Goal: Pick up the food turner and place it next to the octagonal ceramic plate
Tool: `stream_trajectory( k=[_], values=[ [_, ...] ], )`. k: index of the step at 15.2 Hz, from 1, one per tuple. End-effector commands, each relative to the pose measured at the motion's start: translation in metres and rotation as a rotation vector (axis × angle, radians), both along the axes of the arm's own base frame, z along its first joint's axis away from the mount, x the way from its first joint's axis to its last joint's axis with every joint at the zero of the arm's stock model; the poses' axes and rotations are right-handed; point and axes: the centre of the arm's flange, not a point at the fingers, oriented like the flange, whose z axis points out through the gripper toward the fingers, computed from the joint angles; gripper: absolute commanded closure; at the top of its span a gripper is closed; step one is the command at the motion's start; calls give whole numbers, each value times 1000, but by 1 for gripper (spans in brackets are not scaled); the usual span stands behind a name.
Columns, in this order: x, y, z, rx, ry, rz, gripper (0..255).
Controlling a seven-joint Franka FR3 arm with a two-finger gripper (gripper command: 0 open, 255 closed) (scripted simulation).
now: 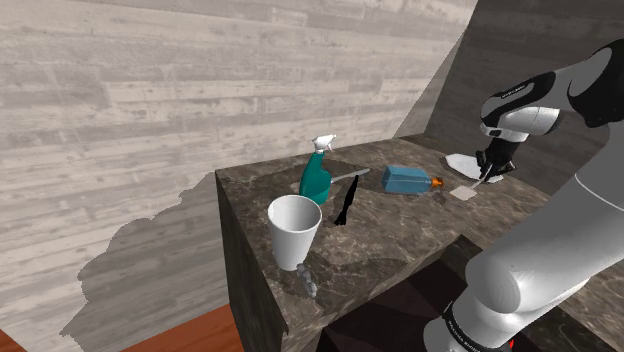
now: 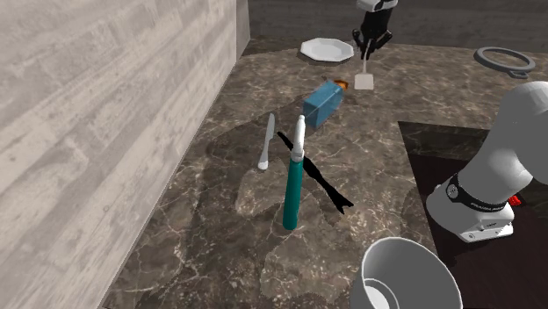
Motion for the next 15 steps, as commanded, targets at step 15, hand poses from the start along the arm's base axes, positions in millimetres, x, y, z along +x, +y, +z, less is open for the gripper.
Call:
stream_trajectory(
  k=[15],
  values=[
    [-1, -1, -63, 0, 0, 1, 255]
  ],
)
